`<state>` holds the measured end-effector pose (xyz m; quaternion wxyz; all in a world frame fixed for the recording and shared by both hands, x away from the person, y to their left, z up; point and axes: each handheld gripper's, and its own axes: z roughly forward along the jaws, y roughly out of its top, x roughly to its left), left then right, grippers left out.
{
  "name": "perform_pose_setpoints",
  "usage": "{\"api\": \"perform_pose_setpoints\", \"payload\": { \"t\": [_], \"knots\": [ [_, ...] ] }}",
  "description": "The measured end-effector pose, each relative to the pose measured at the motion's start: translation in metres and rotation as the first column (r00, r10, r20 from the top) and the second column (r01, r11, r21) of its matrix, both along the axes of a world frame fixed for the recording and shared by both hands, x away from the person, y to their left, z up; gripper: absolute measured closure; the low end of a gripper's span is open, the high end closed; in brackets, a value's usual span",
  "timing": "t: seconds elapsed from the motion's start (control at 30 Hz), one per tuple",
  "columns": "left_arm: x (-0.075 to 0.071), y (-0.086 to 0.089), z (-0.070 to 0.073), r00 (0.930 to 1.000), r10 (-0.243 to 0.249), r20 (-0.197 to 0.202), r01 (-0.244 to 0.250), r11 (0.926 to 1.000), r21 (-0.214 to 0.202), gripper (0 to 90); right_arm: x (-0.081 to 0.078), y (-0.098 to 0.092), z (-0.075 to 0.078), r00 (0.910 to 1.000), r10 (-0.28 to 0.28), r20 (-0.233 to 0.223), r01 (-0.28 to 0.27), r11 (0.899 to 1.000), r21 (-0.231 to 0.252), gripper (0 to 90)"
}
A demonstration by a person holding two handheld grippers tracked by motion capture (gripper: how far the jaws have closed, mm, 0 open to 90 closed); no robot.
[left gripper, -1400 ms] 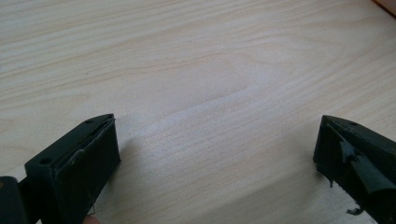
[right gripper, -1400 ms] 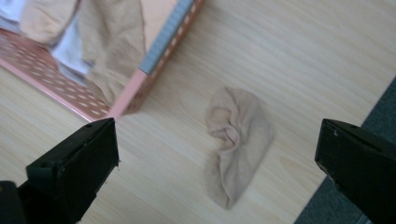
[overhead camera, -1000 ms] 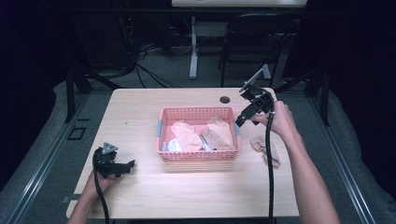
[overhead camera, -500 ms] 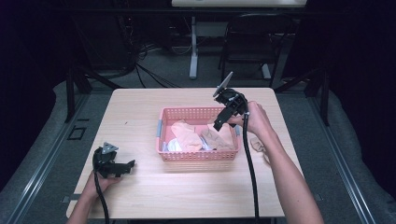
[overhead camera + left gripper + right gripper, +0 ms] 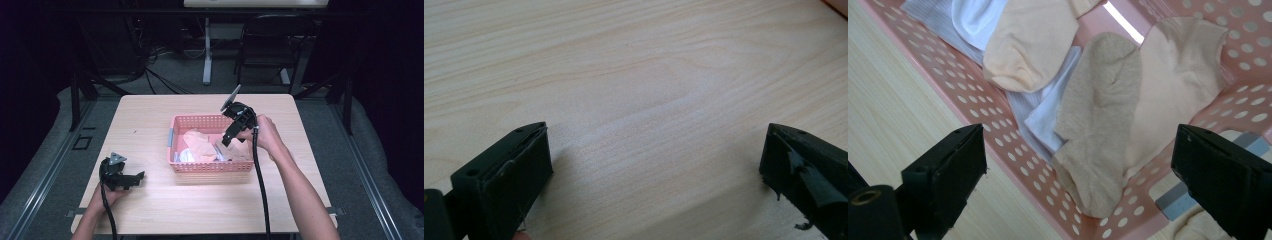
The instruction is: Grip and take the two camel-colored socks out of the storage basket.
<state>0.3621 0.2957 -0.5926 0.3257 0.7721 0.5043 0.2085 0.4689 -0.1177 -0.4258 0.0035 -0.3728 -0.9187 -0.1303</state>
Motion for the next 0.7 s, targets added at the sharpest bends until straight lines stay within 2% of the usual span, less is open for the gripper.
{"api": "perform_pose_setpoints", "payload": {
  "t": [0.17,0.23,0.3,0.4,0.43,0.7],
  "knots": [
    [0.000,0.000,0.000,1.0000,0.000,0.000,0.000,1.0000,0.000,0.0,-0.003,0.000,-0.014,0.9998,0.001,-0.020,-0.001,1.000,0.000,8.6],
    [0.000,0.000,0.000,1.0000,0.000,0.000,0.000,1.0000,0.000,0.0,-0.003,-0.001,-0.018,0.9997,0.012,-0.022,-0.012,1.000,-0.016,9.2],
    [0.000,0.000,0.000,1.0000,-0.003,0.001,0.003,1.0000,0.001,0.0,-0.003,-0.002,-0.026,0.9996,0.012,-0.027,-0.012,1.000,-0.017,14.3],
    [0.000,0.000,0.000,1.0000,-0.003,0.001,0.003,1.0000,0.001,0.0,-0.003,-0.002,-0.030,0.9992,0.013,-0.037,-0.015,0.999,-0.036,15.4],
    [0.000,0.000,0.000,1.0000,-0.003,0.001,0.003,1.0000,0.001,0.0,-0.003,-0.003,-0.035,0.9995,0.004,-0.033,-0.006,0.999,-0.033,19.6],
    [0.000,0.000,0.000,1.0000,-0.002,0.001,0.002,1.0000,0.001,0.0,-0.003,-0.008,-0.051,0.9979,-0.025,-0.061,0.022,0.998,-0.055,27.6]
  ]
}}
